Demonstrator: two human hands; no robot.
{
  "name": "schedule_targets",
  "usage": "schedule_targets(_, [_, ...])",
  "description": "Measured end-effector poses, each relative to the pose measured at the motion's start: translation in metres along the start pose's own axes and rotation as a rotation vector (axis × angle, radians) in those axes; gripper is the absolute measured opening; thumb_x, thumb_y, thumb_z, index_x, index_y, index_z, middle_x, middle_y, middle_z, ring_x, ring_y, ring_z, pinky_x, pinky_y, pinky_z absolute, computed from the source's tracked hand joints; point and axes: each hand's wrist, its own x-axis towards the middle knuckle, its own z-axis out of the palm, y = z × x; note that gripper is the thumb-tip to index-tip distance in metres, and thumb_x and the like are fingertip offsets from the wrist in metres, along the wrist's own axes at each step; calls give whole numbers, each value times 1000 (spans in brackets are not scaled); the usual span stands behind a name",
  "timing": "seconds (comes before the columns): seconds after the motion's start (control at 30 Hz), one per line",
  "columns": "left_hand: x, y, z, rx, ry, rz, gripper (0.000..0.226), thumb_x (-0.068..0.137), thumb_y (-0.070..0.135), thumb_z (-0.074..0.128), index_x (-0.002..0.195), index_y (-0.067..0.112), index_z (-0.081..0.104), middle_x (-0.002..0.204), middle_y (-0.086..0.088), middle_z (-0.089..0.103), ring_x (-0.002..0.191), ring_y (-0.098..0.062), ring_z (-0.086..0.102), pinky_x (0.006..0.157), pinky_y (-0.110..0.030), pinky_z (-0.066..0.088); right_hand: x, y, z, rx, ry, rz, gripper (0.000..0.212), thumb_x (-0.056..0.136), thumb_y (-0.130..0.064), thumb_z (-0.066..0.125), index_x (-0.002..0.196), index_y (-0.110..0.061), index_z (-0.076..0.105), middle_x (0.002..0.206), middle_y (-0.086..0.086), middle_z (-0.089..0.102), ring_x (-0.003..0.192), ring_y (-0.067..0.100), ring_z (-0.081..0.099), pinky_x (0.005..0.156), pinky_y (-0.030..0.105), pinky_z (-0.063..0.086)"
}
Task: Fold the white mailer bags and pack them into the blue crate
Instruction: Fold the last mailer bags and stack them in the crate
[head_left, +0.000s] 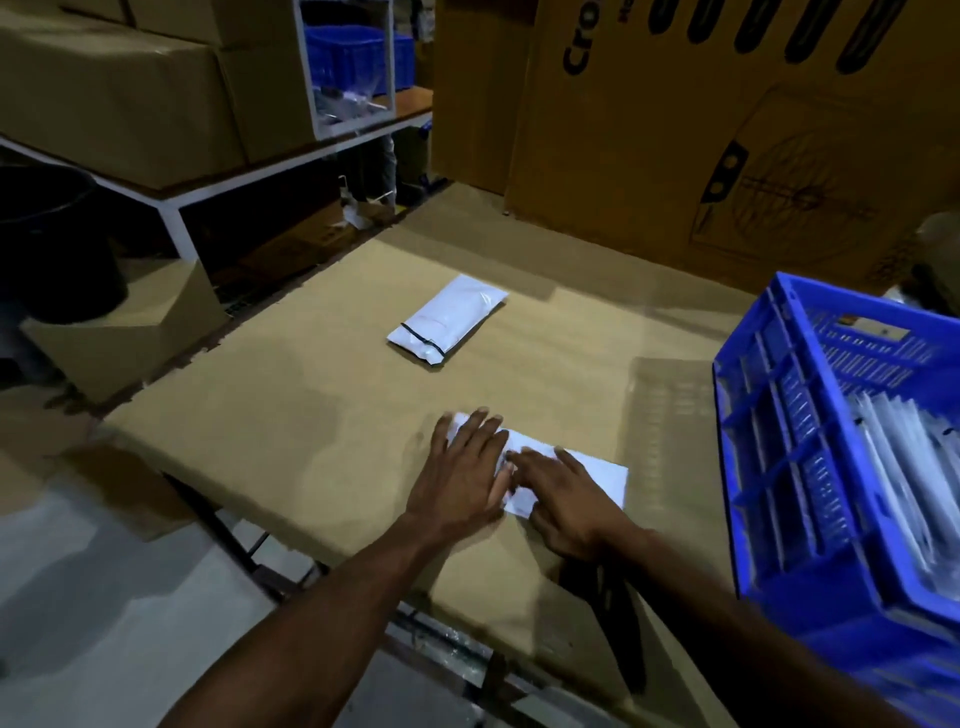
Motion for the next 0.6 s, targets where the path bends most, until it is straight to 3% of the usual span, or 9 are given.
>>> schedule_targets(0.07, [1, 1, 2, -37, 15, 42, 42, 100, 31, 42, 124, 8, 66, 137, -6, 62, 135, -24, 51, 111, -53, 38, 1, -16, 2, 37, 31, -14, 61, 83, -25, 34, 139, -6, 49, 147, 6, 50, 140, 22, 39, 118, 45, 18])
schedule_targets(0.13, [2, 1, 4, -77, -27, 37, 42, 98, 27, 40, 124, 6, 67, 134, -8, 65, 130, -25, 56, 108, -47, 43, 7, -26, 6, 117, 101, 89, 57, 90, -28, 28, 139, -7, 49, 145, 7, 52, 136, 23, 44, 117, 42, 23])
schedule_targets(0.23, [-1, -2, 4, -76, -160, 16, 48, 96, 30, 38, 130, 9, 63, 138, -7, 62, 130, -22, 56, 108, -44, 44, 13, -28, 21, 77, 123, 211, 57, 101, -36, 22, 148, -8, 39, 152, 7, 44, 138, 24, 43, 113, 49, 33])
schedule_targets(0.33, [-2, -3, 1, -39, -237, 9, 52, 97, 36, 36, 137, 12, 59, 145, -3, 57, 135, -21, 51, 111, -45, 41, 9, -26, 25, -40, 111, 268, 57, 105, -41, 21, 148, -11, 42, 150, 3, 48, 139, 21, 44, 109, 50, 39])
schedule_targets(0.5, [-4, -7, -1, 8, -387, -14, 67, 99, 49, 16, 156, 19, 36, 163, 4, 32, 151, -25, 26, 122, -48, 20, -14, -15, 22, -152, 142, 339, 56, 105, -47, 23, 154, -20, 34, 159, -5, 33, 148, 18, 28, 118, 47, 23])
schedule_targets(0.6, [-3, -9, -3, 25, -424, -14, 69, 99, 52, 12, 158, 22, 30, 165, 6, 26, 153, -27, 19, 123, -49, 14, -28, -6, 21, -158, 164, 389, 55, 105, -49, 26, 153, -25, 35, 161, -7, 30, 148, 20, 27, 117, 48, 22])
